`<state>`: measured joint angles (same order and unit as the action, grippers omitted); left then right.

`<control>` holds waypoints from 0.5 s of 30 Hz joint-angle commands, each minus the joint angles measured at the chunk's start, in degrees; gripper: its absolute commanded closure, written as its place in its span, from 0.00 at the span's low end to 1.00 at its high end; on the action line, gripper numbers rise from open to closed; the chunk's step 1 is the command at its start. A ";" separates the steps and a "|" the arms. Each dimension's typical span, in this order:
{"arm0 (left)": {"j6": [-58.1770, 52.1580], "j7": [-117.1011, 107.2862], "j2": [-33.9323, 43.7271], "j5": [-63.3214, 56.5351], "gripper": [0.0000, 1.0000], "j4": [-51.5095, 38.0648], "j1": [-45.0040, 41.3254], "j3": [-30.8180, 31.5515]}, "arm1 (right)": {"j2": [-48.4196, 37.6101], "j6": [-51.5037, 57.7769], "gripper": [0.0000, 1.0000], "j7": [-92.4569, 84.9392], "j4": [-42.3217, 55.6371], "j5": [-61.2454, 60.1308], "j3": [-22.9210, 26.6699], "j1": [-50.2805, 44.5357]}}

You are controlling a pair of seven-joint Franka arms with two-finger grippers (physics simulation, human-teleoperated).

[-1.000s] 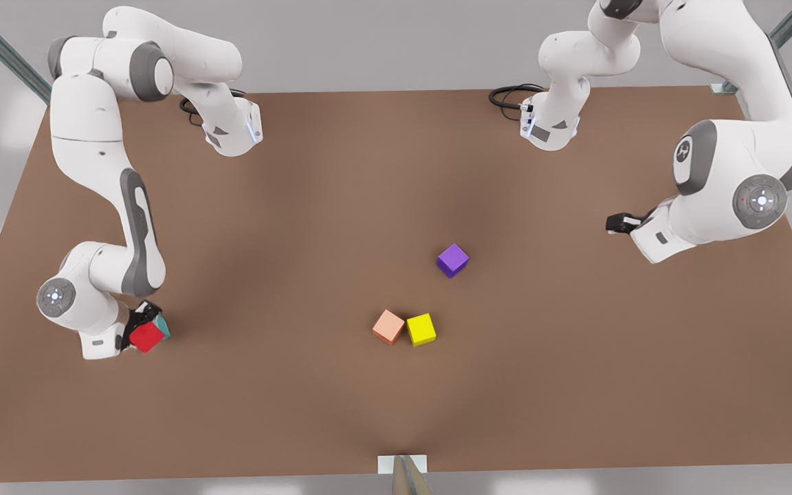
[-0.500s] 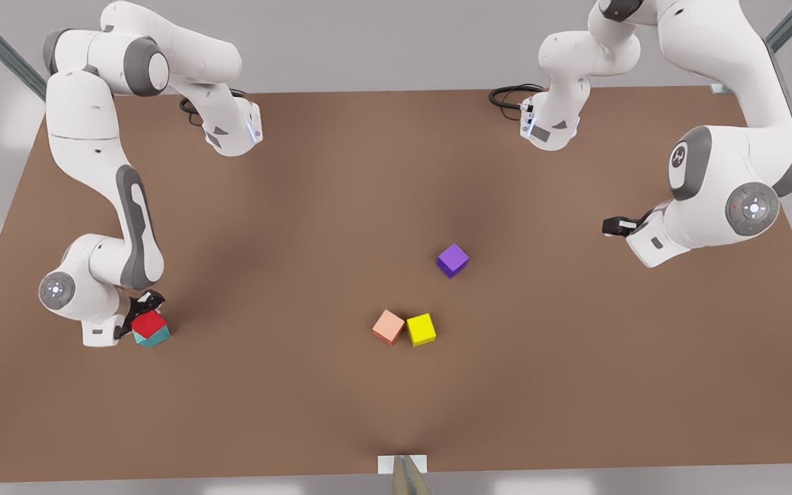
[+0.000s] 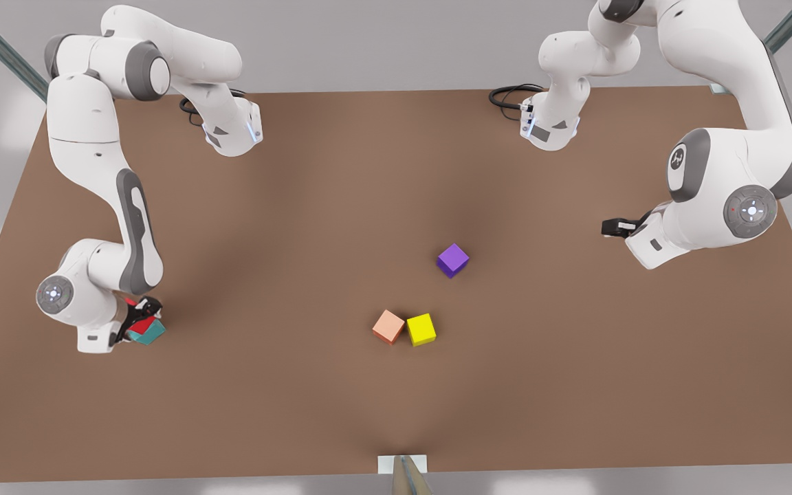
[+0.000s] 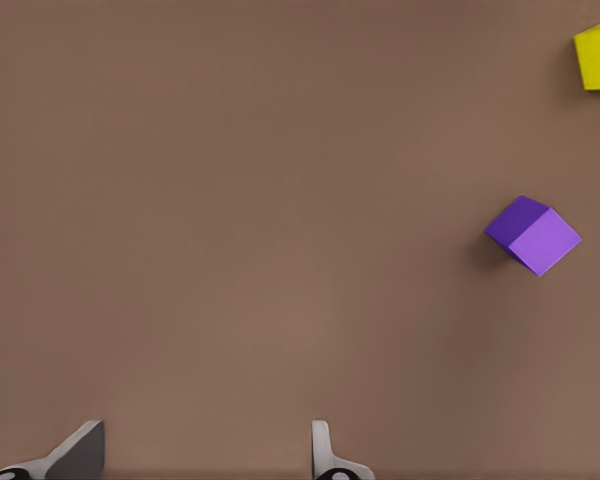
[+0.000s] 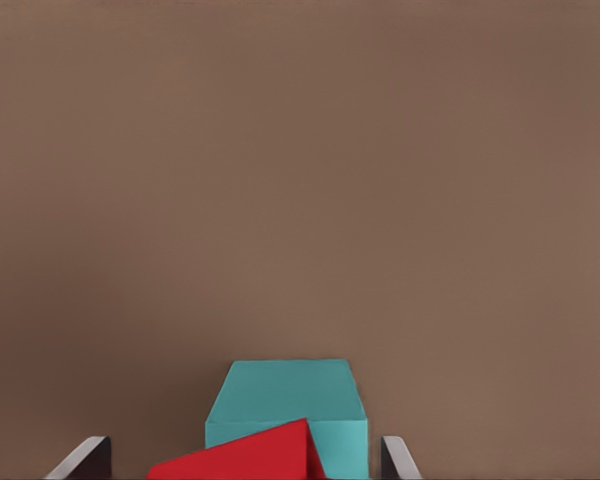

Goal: Pick up red wooden cube and pass to hand red wooden cube and place in blue wooden cube

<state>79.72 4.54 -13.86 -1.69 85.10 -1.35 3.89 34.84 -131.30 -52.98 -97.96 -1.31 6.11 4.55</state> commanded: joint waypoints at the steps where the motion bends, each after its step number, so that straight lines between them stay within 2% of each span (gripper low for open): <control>1: -0.09 -2.26 0.06 -0.06 0.00 -0.02 0.03 0.59 | 1.11 0.35 0.00 1.91 2.07 -0.01 -0.05 -0.15; 6: -0.09 -3.23 0.06 -0.06 0.00 -0.02 0.03 0.86 | 2.16 0.52 0.00 1.91 4.61 -0.36 -0.40 -0.77; 11: -0.09 -3.23 0.06 -0.07 0.00 -0.02 0.12 0.86 | 5.76 3.77 0.00 2.26 16.04 -3.26 -2.86 -4.37; 12: -0.09 -3.23 0.06 -0.07 0.00 -0.02 0.12 0.86 | 5.68 7.45 0.00 2.79 18.06 -3.79 -2.78 -6.30; 15: -0.09 -3.14 0.24 -0.07 0.00 -0.02 0.03 0.86 | -2.23 39.97 0.00 38.19 22.37 -2.83 -1.98 -13.16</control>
<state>79.65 2.74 -13.75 -1.71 85.07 -1.32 4.73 34.53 -115.86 -46.91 -76.07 -4.17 4.09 -7.04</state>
